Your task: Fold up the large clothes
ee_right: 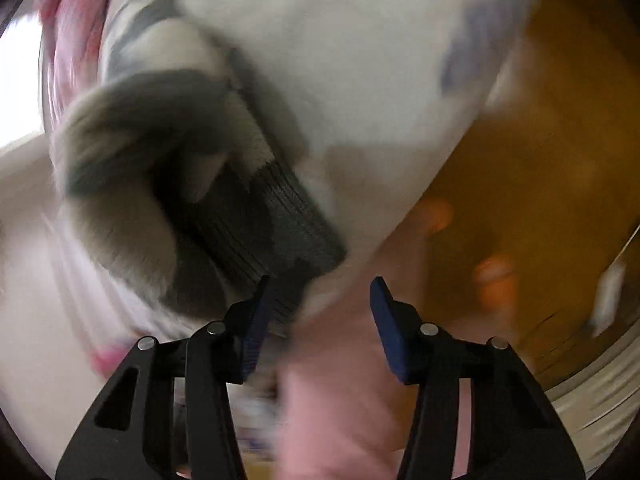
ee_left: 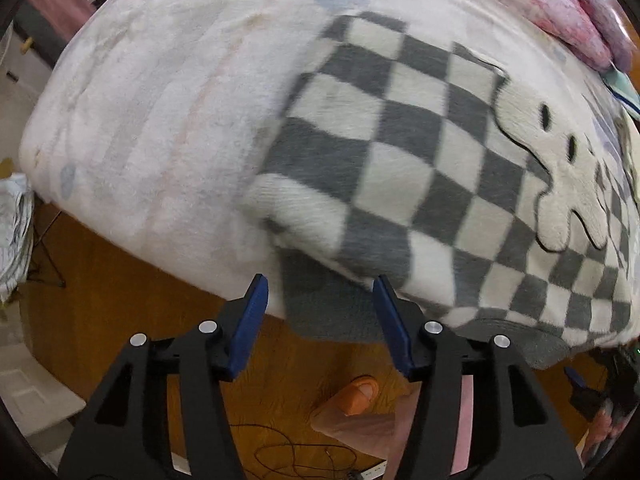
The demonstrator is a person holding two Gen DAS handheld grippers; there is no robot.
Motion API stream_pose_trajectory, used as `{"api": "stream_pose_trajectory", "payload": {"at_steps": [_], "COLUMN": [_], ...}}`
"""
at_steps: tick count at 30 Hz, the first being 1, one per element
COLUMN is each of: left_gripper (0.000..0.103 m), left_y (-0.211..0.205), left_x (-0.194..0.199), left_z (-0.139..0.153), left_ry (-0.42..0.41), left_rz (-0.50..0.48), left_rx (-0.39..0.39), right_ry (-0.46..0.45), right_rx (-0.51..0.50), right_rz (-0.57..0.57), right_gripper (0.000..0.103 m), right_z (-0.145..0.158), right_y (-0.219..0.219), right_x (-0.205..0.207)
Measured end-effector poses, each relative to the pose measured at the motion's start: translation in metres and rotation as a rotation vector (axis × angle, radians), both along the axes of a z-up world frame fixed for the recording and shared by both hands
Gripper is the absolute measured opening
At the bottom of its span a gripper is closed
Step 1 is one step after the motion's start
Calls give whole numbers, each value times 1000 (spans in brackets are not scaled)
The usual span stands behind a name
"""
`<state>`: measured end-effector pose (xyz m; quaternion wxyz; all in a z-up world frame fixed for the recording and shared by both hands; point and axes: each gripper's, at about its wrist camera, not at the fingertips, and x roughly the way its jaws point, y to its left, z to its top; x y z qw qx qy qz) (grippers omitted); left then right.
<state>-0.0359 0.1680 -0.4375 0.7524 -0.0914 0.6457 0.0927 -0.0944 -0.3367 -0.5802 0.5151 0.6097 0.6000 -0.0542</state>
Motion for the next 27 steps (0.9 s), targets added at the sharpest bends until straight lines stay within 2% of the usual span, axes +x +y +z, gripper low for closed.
{"api": "stream_pose_trajectory", "payload": {"at_steps": [4,7,9,12,13,17,18,20,21,22,24,25,27], "left_gripper": [59,59,59,59,59,59,59,59,62,63,63,63,63], "left_y": [-20,-33,-40,-49,-52,-66,-71,-77,-80,-82,-83,-81,-76], "left_x": [4,6,8,12,14,35,43,58,64,68,70,67,64], "left_z": [-6,-9,-12,-15,-14,-18,-24,-52,-71,-77,-76,-73,-69], "left_ry": [7,6,8,13,6,-11,-14,34,64,53,61,57,64], "left_rz": [-40,-85,-90,-90,-95,-94,-104,-126,-132,-134,-144,-145,-147], "left_rx": [-5,14,-4,-45,-58,-109,-106,-25,1,12,12,-6,-36], "right_ry": [-16,-20,-19,-19,-20,-83,-102,-94,-75,-48,-24,-5,77], "right_rx": [14,106,145,121,114,-4,-36,-125,-123,-109,-108,-134,-224], "right_rz": [-101,-196,-249,-330,-337,-374,-379,-328,-320,-322,-318,-273,-154], "right_gripper": [40,36,32,21,13,8,8,8,8,8,8,8,20], "right_z": [-15,-33,-41,-40,-36,-4,2,-3,-13,-24,-27,-19,-1], "right_y": [5,10,15,17,17,-8,-16,-37,-38,-38,-37,-37,-38], "right_x": [-2,-3,-4,-11,-15,-28,-26,-17,-12,-8,-2,3,11]}}
